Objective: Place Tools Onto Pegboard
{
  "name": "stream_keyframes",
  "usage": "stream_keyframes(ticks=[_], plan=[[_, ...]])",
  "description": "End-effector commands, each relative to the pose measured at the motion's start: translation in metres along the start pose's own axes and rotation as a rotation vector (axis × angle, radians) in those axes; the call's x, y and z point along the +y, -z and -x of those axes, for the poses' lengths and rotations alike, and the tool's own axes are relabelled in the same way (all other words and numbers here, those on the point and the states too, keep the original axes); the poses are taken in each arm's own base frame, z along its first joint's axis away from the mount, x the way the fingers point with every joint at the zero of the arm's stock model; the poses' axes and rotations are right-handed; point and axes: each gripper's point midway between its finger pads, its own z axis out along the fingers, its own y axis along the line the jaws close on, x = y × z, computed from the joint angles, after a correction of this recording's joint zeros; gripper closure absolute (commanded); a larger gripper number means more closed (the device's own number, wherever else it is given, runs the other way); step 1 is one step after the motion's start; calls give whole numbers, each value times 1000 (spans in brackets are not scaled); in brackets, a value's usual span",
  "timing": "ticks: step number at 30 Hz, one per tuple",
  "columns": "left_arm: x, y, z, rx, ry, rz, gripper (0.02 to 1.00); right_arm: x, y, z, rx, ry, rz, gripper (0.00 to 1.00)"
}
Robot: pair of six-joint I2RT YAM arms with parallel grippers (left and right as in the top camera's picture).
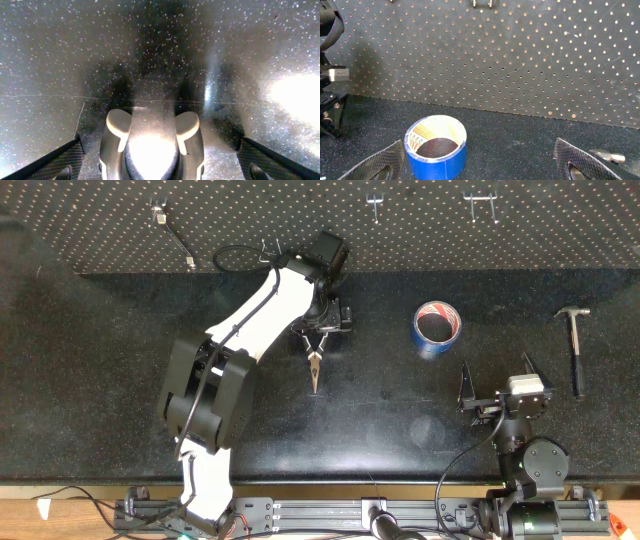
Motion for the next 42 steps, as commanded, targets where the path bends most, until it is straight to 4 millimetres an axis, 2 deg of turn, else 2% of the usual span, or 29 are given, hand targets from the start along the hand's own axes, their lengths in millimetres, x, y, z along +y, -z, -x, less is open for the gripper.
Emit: stream_keyframes(ticks=[1, 24, 32, 42], plan=[[-7, -5, 3, 13, 24, -31, 29, -3, 0, -1, 2, 12, -14, 25], [0, -10, -1, 41, 45, -44, 25, -3, 0, -1, 2, 12, -14, 25], [0, -10, -1, 37, -29, -46, 25, -3, 0, -1, 2, 12, -14, 25], [2, -10, -1, 36, -31, -33, 25, -3, 0, -1, 2, 12, -14, 25]])
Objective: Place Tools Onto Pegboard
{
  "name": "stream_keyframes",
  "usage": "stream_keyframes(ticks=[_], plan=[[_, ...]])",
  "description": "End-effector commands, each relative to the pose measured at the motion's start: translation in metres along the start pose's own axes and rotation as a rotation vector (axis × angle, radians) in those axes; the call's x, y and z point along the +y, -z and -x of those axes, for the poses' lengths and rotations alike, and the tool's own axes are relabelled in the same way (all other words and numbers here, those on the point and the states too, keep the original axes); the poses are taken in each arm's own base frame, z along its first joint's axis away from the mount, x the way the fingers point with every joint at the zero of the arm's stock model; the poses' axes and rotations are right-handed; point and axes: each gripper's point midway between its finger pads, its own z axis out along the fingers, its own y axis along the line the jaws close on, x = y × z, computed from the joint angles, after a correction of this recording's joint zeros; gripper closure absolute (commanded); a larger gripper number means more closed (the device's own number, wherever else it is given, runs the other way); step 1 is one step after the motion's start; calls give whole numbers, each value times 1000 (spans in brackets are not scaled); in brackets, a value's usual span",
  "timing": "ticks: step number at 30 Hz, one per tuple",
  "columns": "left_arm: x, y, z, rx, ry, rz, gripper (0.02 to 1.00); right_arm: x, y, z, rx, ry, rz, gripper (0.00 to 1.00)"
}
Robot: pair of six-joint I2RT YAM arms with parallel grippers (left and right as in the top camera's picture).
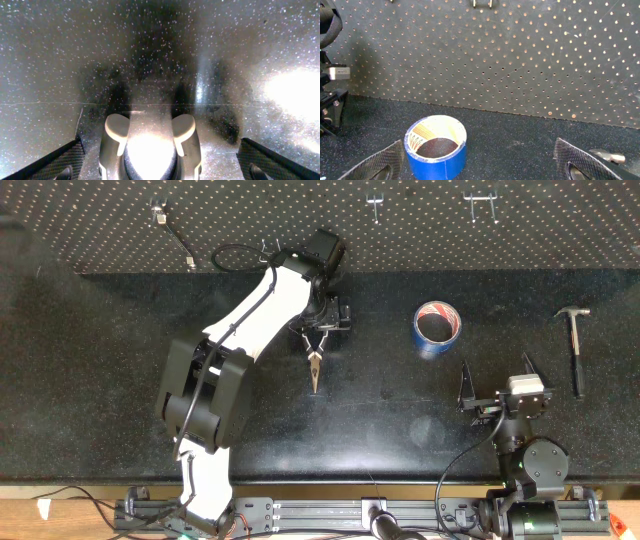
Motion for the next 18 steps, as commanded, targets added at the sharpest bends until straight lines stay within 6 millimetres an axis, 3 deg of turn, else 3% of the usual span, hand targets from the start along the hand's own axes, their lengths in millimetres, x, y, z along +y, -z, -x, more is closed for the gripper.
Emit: stream_keyframes(ticks=[1, 18], plan=[[2, -11, -4, 33, -12, -4, 25, -3, 0, -1, 1, 12, -14, 25], [5, -4, -4, 21, -14, 12, 27, -3, 0, -1, 1, 12, -14, 25]])
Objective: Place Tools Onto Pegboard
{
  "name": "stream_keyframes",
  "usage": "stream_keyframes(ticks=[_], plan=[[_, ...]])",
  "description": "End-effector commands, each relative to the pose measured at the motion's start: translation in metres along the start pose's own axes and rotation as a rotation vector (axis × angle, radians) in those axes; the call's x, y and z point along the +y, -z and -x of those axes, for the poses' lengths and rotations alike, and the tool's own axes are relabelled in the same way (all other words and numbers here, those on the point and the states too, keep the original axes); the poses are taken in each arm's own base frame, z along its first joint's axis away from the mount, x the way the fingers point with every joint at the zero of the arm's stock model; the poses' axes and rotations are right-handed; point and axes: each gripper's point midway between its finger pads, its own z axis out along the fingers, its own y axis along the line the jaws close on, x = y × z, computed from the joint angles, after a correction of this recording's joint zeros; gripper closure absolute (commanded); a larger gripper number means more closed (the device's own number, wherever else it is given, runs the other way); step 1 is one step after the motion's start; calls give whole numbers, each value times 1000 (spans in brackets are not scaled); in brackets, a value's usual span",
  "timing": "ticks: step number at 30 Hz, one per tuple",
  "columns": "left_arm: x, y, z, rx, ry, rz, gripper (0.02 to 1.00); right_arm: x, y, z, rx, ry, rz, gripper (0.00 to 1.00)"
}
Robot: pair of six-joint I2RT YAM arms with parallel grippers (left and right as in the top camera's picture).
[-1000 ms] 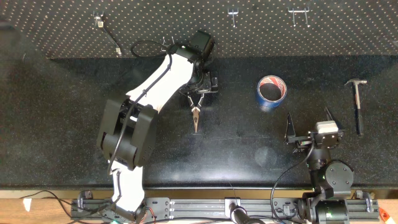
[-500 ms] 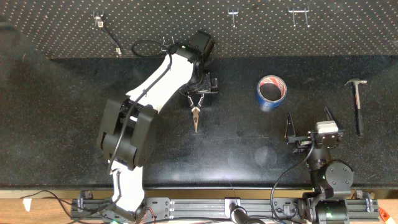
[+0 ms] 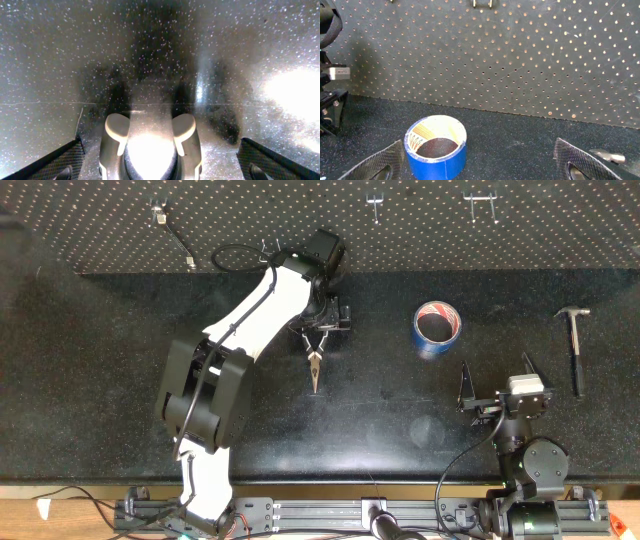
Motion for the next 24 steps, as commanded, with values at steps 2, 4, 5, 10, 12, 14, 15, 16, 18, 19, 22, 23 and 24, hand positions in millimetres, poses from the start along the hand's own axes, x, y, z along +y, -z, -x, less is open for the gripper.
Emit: stream_keyframes(ticks=[2, 4, 5, 10, 12, 14, 15, 16, 18, 19, 22, 23, 24], plan=[[4, -2, -3, 13, -14, 8, 23, -3, 0, -1, 2, 12, -14, 25], [6, -2, -4, 16, -14, 17, 20, -3, 0, -1, 2, 12, -14, 25], [7, -2, -4, 16, -14, 24, 20, -3, 0, -1, 2, 12, -14, 25], [9, -2, -3, 11, -14, 33, 20, -3, 0, -1, 2, 12, -14, 25], [9, -2, -3, 10, -14, 37, 20, -3, 0, -1, 2, 12, -14, 25], [10, -2, -3, 9, -14, 38, 20, -3, 0, -1, 2, 12, -14, 25], [9, -2, -2, 8, -14, 37, 25, -3, 0, -1, 2, 12, -14, 25], [9, -2, -2, 8, -14, 38, 69, -3, 0, -1, 2, 12, -14, 25], [9, -3, -3, 10, -14, 38, 167, -3, 0, -1, 2, 12, -14, 25], [9, -3, -3, 10, -14, 38, 248, -3, 0, -1, 2, 12, -14, 25], [9, -3, -3, 12, -14, 35, 367, -3, 0, -1, 2, 12, -14, 27], [9, -3, -3, 12, -14, 35, 380, -3, 0, -1, 2, 12, -14, 25], [9, -3, -3, 12, -14, 35, 382, -3, 0, -1, 2, 12, -14, 25]])
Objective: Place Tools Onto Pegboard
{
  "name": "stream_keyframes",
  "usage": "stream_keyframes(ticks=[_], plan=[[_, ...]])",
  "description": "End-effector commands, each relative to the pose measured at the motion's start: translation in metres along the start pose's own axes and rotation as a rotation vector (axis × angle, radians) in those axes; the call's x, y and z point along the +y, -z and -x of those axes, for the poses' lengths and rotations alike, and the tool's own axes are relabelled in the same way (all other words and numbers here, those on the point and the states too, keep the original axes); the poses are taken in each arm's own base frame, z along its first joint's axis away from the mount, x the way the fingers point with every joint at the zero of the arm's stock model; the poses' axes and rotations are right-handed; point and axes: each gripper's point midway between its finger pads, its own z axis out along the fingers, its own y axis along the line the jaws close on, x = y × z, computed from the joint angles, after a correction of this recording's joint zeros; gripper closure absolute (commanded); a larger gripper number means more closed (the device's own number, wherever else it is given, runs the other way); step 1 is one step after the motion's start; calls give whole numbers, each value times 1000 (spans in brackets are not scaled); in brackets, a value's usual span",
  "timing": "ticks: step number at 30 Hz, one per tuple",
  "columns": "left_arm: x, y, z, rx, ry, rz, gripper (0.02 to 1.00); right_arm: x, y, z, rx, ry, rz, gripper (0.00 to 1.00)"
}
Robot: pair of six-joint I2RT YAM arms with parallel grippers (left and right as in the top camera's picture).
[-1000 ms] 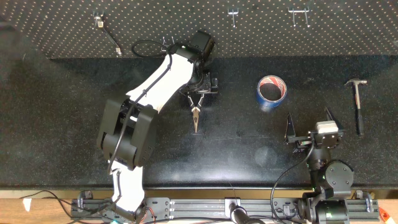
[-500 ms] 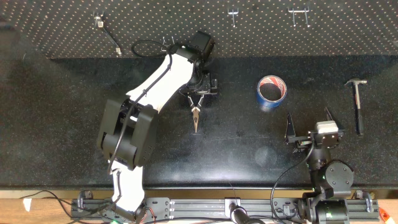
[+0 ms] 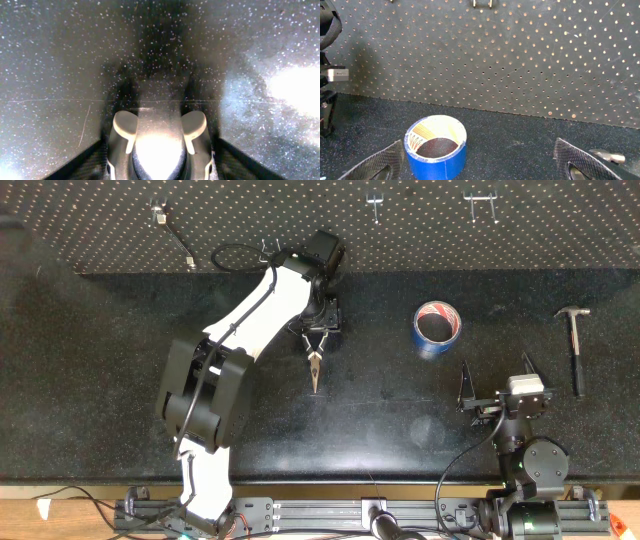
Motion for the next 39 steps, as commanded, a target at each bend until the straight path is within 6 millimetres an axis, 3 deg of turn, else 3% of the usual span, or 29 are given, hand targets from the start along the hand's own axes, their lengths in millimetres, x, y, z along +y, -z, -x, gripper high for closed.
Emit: stream_keyframes(ticks=[1, 6, 14, 19, 35, 36, 38, 39], plan=[[4, -3, -1, 7, 5, 12, 382, -3, 0, -1, 2, 12, -14, 25], [4, -3, -2, 9, 6, 10, 481, -3, 0, -1, 2, 12, -14, 25], [4, -3, -2, 10, 6, 10, 483, -3, 0, -1, 2, 12, -14, 25], [4, -3, -2, 10, 6, 10, 551, -3, 0, -1, 2, 12, -14, 25], [4, -3, -2, 9, 6, 9, 562, -3, 0, -1, 2, 12, -14, 25], [4, -3, -1, 9, 6, 10, 592, -3, 0, -1, 2, 12, -14, 25], [4, -3, -2, 9, 6, 9, 895, -3, 0, -1, 2, 12, -14, 25], [4, -3, -2, 10, 6, 10, 989, -3, 0, -1, 2, 12, -14, 25]])
